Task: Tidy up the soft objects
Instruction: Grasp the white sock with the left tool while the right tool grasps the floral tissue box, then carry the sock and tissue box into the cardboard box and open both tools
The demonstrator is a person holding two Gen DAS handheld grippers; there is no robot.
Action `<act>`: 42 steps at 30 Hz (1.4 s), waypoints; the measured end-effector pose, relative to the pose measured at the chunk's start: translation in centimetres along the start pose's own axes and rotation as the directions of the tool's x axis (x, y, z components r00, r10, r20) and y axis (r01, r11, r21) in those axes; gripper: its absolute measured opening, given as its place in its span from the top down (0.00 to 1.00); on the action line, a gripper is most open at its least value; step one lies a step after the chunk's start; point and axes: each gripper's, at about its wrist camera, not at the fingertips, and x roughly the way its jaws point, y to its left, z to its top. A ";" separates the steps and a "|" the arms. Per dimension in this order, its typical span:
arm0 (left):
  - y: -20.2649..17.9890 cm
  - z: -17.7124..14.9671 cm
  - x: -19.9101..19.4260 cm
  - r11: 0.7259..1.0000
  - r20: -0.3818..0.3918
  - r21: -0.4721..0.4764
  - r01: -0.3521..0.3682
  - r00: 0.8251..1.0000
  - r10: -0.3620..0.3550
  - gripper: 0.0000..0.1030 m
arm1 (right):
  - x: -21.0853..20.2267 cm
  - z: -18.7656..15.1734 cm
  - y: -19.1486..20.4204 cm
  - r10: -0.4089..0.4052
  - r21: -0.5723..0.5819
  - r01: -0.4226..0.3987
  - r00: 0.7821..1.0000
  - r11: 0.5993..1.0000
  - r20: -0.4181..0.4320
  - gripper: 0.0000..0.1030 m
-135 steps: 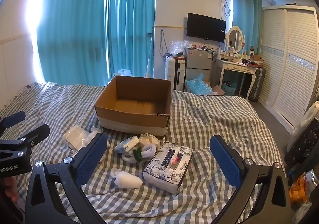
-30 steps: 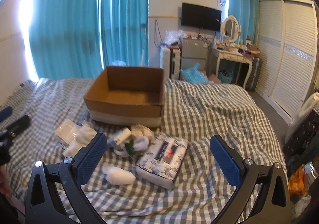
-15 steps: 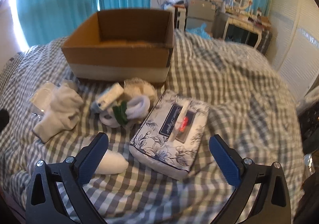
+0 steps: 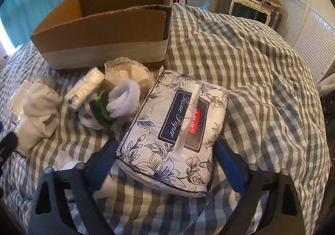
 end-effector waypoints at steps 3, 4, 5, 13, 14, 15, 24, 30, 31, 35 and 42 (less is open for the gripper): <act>-0.3 0.5 1.9 0.999 -0.029 0.011 -0.047 0.998 0.047 0.26 | -0.6 0.0 -0.4 0.017 0.022 -0.018 1.000 1.000 0.025 0.24; -0.2 0.6 2.6 0.999 -0.038 0.002 -0.047 0.998 0.047 0.31 | -0.7 0.0 -0.6 0.022 0.027 -0.023 0.999 0.999 0.034 0.26; 0.0 0.5 3.1 0.999 -0.048 -0.010 -0.049 0.998 0.048 0.33 | -0.9 0.0 -0.6 0.025 0.030 -0.026 0.999 0.999 0.043 0.27; 1.0 -0.4 5.3 0.998 -0.121 -0.060 -0.028 0.992 0.020 0.58 | -2.3 -0.2 -0.6 0.060 0.036 -0.063 0.995 0.997 0.077 0.39; 1.0 -0.4 5.3 0.998 -0.122 -0.060 -0.021 0.992 0.014 0.59 | -2.5 -0.3 -0.8 0.079 0.042 -0.083 0.994 0.996 0.080 0.40; 0.8 -0.5 5.2 0.998 -0.124 -0.055 -0.018 0.992 0.011 0.63 | -2.7 -0.4 -1.0 0.095 0.051 -0.100 0.992 0.994 0.081 0.41; 0.0 -1.2 1.9 1.000 -0.108 0.004 0.004 0.994 -0.003 0.71 | -6.3 -0.8 -1.3 0.115 0.016 -0.117 0.986 0.993 0.120 0.60; -0.1 -0.6 -2.0 0.999 -0.059 -0.017 0.038 0.998 -0.039 0.71 | -9.3 -1.1 -0.4 0.144 -0.019 -0.143 0.975 0.990 0.171 0.64; -0.2 -0.3 -2.6 0.999 -0.046 -0.015 0.041 0.998 -0.041 0.71 | -10.1 -1.0 -0.3 0.150 -0.020 -0.149 0.971 0.989 0.188 0.64; -0.2 1.1 -5.0 0.999 0.006 -0.007 0.033 0.999 -0.033 0.71 | -13.5 0.0 -0.1 0.173 -0.033 -0.170 0.949 0.985 0.264 0.65; -0.8 5.8 -7.8 0.999 0.088 -0.008 0.045 0.995 -0.044 0.71 | -18.8 4.2 1.3 0.234 -0.106 -0.209 0.893 0.972 0.384 0.65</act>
